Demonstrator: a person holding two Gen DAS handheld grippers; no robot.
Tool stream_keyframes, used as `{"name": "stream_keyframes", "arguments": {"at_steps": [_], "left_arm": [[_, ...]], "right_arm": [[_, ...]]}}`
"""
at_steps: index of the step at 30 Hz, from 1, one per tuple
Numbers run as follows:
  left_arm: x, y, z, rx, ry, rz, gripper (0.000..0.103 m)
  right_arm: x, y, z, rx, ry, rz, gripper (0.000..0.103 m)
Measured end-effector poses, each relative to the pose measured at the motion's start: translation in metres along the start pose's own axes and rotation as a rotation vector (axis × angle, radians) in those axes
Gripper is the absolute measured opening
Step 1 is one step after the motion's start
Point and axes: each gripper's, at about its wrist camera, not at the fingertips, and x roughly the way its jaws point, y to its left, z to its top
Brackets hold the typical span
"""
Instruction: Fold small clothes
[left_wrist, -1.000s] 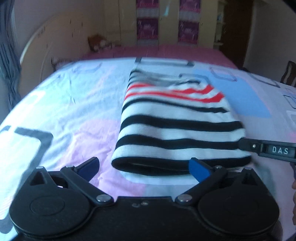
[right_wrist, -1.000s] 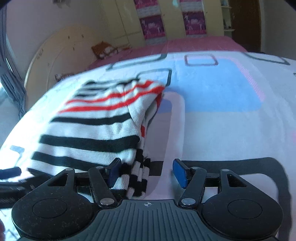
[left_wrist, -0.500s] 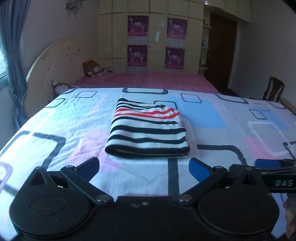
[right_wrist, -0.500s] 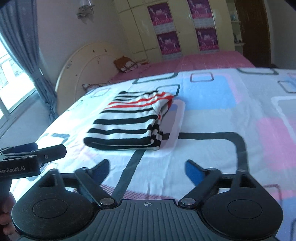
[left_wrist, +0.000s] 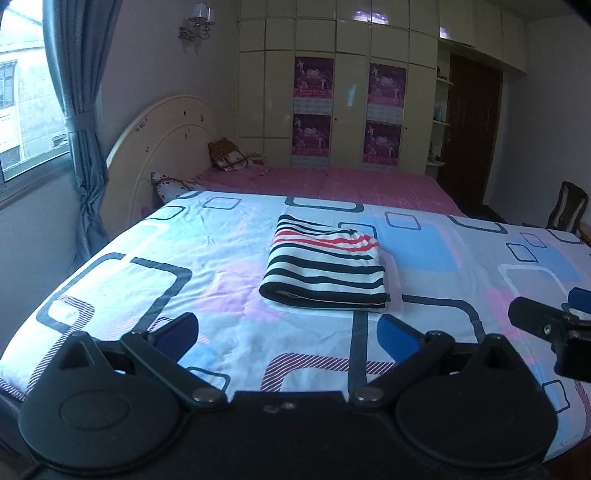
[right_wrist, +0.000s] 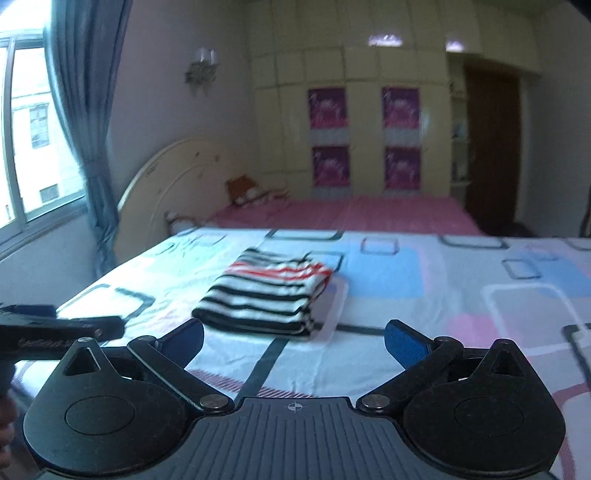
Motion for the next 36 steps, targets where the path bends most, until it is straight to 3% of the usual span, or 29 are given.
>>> {"name": "stream_keyframes", "arguments": {"at_steps": [18, 36], "left_arm": [[-0.030, 0.000, -0.009, 0.021, -0.052, 0.009, 0.103], [-0.025, 0.005, -0.009, 0.021, -0.042, 0.021, 0.103]], "right_arm": [[-0.022, -0.002, -0.011, 0.024, -0.019, -0.020, 0.103], [-0.017, 0.004, -0.012, 0.024, -0.009, -0.005, 0.103]]}}
